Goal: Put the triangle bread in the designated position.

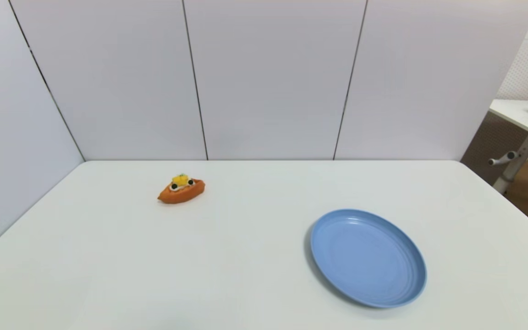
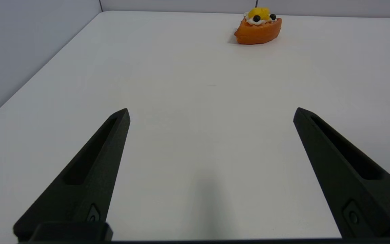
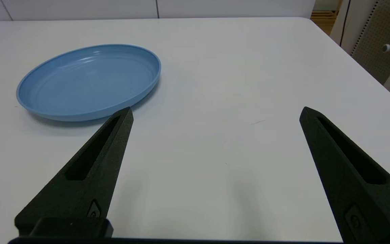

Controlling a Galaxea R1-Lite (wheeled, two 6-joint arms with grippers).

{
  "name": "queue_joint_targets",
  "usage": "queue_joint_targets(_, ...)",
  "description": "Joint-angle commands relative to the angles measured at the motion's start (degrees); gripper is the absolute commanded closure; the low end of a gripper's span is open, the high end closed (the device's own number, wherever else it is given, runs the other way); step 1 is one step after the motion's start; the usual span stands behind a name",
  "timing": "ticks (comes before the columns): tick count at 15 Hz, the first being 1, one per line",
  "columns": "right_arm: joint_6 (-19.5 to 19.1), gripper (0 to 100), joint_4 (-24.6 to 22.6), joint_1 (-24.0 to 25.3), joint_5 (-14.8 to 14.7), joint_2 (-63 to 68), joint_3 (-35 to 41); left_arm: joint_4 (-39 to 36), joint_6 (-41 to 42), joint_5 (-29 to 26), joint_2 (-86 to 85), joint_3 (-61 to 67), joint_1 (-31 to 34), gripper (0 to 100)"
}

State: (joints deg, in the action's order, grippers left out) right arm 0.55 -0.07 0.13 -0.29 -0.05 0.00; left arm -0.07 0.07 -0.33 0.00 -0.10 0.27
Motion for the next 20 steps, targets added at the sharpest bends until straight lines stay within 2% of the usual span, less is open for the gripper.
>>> queue_joint_targets(1, 0.07, 0, -0.01, 0.04, 0.03, 0.05, 0.09, -0.01, 0.01, -0.02, -0.09, 0.01, 0.00, 0)
queue_joint_targets(8, 0.07, 0, -0.01, 0.04, 0.03, 0.05, 0.09, -0.01, -0.51, 0.15, 0.53, 0.01, 0.08, 0)
queue_joint_targets(11, 0.07, 0, -0.10, 0.04, 0.03, 0.05, 0.09, -3.79, -0.34, 1.12, 23.29, -10.19, 0.79, 0)
queue_joint_targets(14, -0.02, 0, -0.10, 0.04, 0.03, 0.05, 0.09, -8.19, 5.02, 0.94, 43.15, -23.90, 1.40, 0)
queue_joint_targets(18, 0.07, 0, -0.10, 0.04, 0.03, 0.05, 0.09, -20.67, 10.30, 0.86, 66.62, -33.48, 1.40, 0)
queue_joint_targets(20, 0.07, 0, -0.01, 0.04, 0.03, 0.05, 0.09, -23.04, 12.50, -0.02, 75.41, -39.10, 1.40, 0)
